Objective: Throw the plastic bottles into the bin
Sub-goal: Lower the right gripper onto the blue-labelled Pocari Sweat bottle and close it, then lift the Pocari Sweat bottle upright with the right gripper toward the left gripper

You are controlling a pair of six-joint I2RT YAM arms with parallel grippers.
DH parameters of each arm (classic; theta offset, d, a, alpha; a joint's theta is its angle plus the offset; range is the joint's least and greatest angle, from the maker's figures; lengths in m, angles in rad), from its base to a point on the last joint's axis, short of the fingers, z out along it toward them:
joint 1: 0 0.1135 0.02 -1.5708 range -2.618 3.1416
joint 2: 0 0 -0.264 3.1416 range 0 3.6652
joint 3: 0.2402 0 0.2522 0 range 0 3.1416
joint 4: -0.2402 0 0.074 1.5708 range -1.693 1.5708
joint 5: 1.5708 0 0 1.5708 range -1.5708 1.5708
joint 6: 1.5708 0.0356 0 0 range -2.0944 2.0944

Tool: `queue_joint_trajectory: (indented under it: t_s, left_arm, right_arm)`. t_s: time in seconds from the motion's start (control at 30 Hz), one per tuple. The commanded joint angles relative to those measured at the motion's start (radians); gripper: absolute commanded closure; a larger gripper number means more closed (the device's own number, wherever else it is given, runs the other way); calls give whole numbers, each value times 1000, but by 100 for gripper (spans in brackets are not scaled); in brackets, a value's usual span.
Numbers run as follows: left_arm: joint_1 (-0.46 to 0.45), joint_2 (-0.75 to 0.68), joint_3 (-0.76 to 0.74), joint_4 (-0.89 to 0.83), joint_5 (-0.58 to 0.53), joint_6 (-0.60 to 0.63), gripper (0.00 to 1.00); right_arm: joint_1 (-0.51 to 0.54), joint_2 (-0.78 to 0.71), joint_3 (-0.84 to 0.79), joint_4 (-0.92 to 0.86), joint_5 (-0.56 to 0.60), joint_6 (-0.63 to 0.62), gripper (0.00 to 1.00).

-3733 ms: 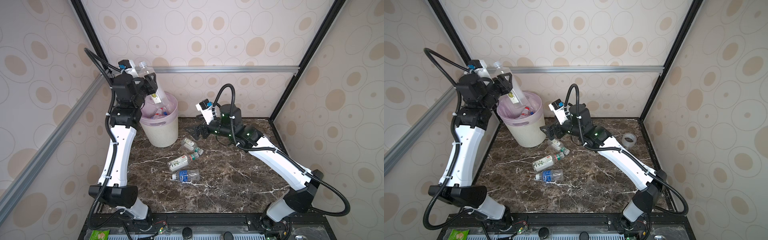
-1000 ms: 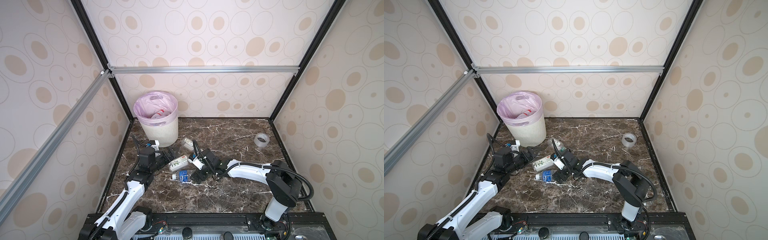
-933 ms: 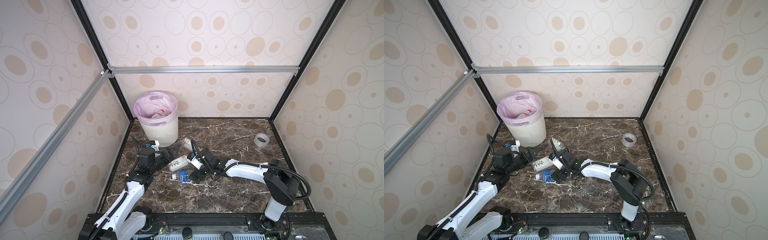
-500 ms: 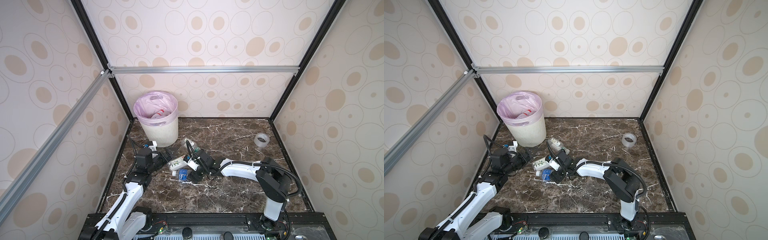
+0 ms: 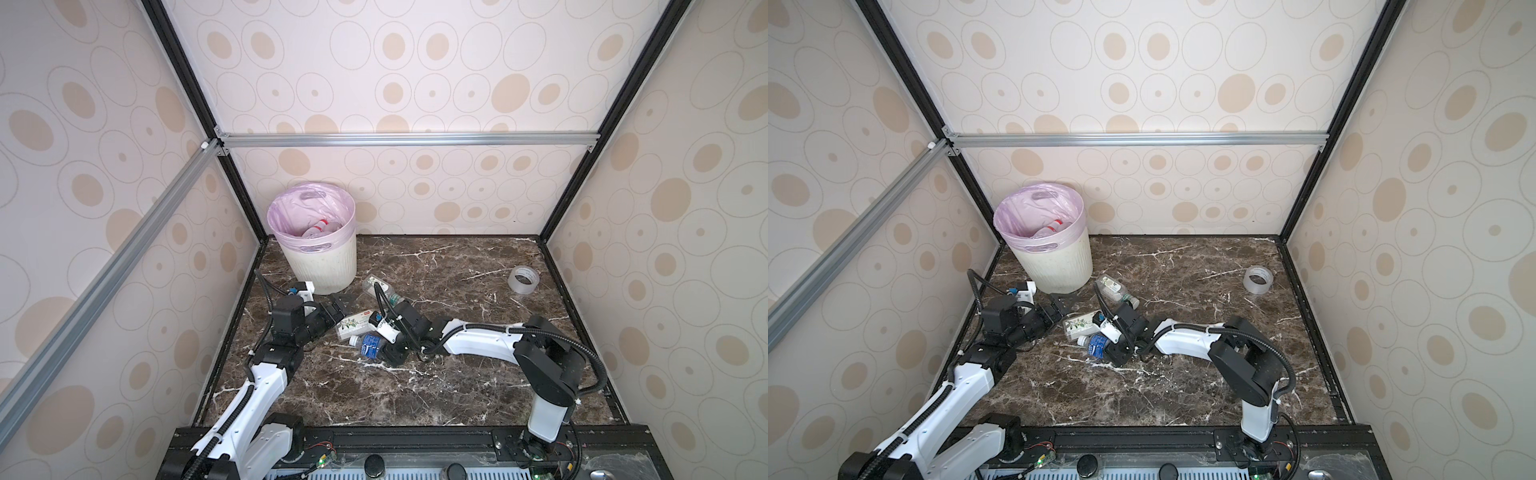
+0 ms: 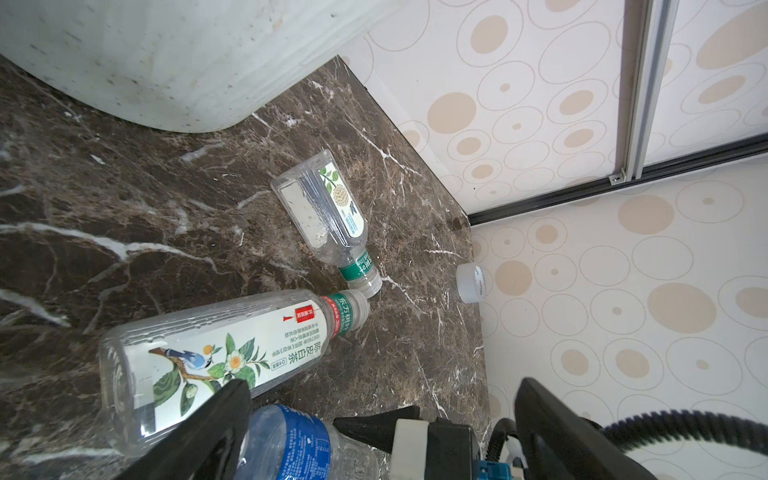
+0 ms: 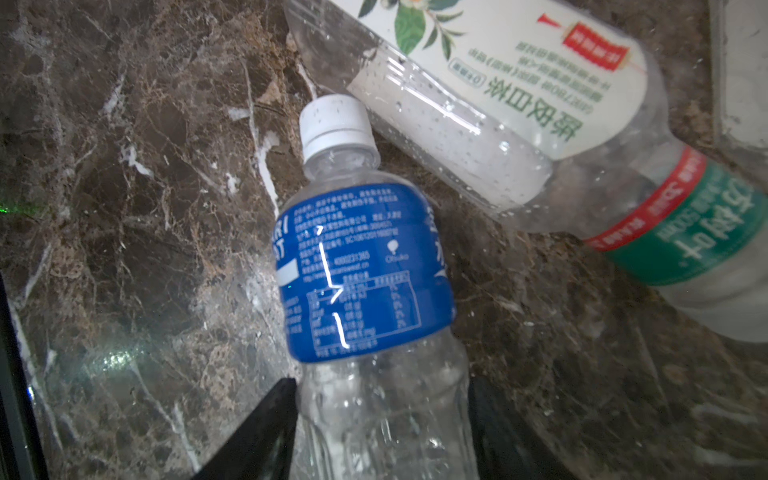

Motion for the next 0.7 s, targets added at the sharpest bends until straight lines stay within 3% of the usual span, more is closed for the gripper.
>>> queue_joint_trajectory:
  t_s: [0.0, 0.27, 0.67]
  left_arm:
    - [7, -8, -1, 43, 8, -12, 1]
    - [8, 1, -22, 77, 12, -24, 1]
    - [-30, 0, -15, 44, -63, 11, 1]
  right_arm:
    - [6, -27, -53, -98, 89, 21, 35]
    - [-16, -92, -130, -140, 178, 61, 43]
    - [-194, -194, -232, -193, 245, 175, 46]
